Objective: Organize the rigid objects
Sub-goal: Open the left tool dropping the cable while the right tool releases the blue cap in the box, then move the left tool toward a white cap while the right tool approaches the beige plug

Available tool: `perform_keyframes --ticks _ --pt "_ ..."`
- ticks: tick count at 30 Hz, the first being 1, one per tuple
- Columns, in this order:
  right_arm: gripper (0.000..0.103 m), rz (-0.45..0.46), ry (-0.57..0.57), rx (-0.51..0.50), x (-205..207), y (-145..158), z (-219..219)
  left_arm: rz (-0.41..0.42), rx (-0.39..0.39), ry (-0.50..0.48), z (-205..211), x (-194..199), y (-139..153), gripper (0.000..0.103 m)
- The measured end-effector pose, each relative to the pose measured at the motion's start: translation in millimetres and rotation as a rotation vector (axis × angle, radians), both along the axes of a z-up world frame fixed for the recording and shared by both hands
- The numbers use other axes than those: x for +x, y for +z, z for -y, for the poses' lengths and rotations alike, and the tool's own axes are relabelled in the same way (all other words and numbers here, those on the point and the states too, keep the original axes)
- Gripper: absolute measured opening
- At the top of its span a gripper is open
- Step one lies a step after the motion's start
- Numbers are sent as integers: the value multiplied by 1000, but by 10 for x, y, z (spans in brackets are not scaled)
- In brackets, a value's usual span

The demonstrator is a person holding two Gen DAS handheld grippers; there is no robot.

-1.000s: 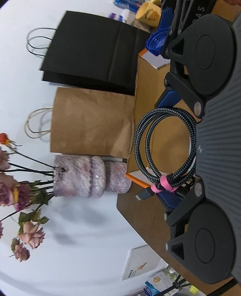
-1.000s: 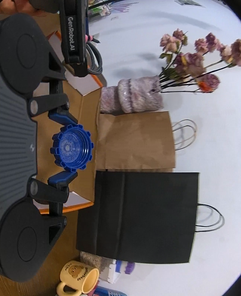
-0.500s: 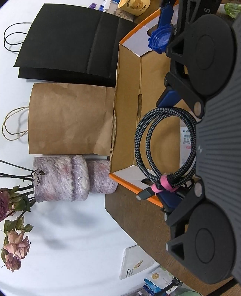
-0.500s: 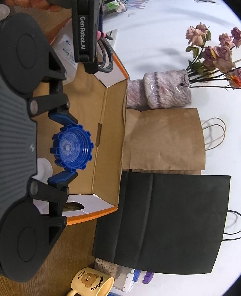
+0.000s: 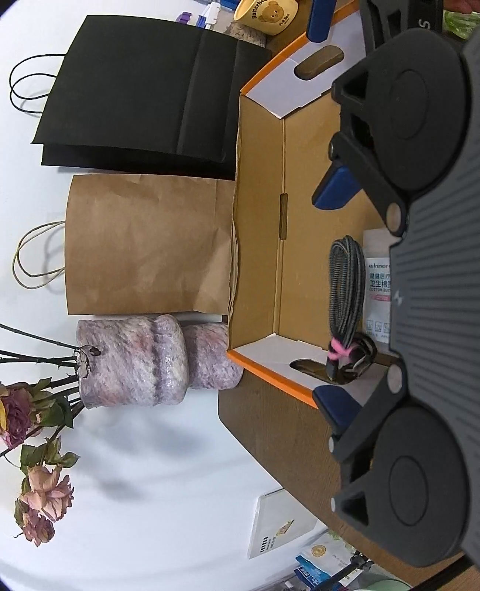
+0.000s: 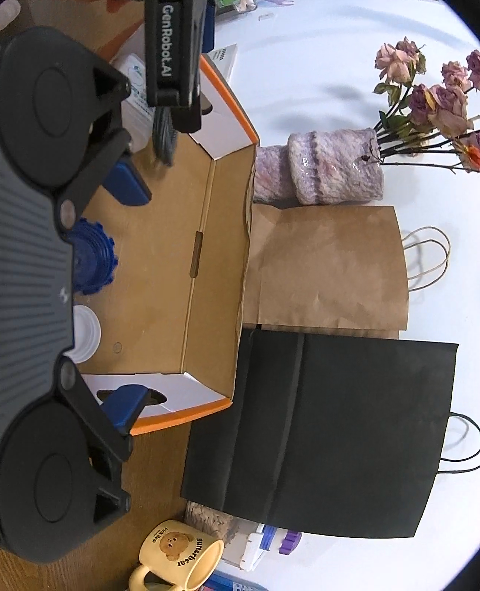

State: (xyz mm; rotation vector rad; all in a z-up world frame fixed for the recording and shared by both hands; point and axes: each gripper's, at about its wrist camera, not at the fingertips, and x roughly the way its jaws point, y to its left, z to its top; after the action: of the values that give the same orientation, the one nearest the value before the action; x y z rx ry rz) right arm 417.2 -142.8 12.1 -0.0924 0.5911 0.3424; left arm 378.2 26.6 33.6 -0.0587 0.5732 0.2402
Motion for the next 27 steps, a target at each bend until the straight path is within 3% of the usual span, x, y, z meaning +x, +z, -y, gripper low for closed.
perform_keyframes --ticks 12,27 --pt "103 28 -10 12 -126 99 55 28 -19 2 -3 -165 113 103" --pt "103 128 -25 65 -680 318 343 98 -18 -18 10 -771 296 103"
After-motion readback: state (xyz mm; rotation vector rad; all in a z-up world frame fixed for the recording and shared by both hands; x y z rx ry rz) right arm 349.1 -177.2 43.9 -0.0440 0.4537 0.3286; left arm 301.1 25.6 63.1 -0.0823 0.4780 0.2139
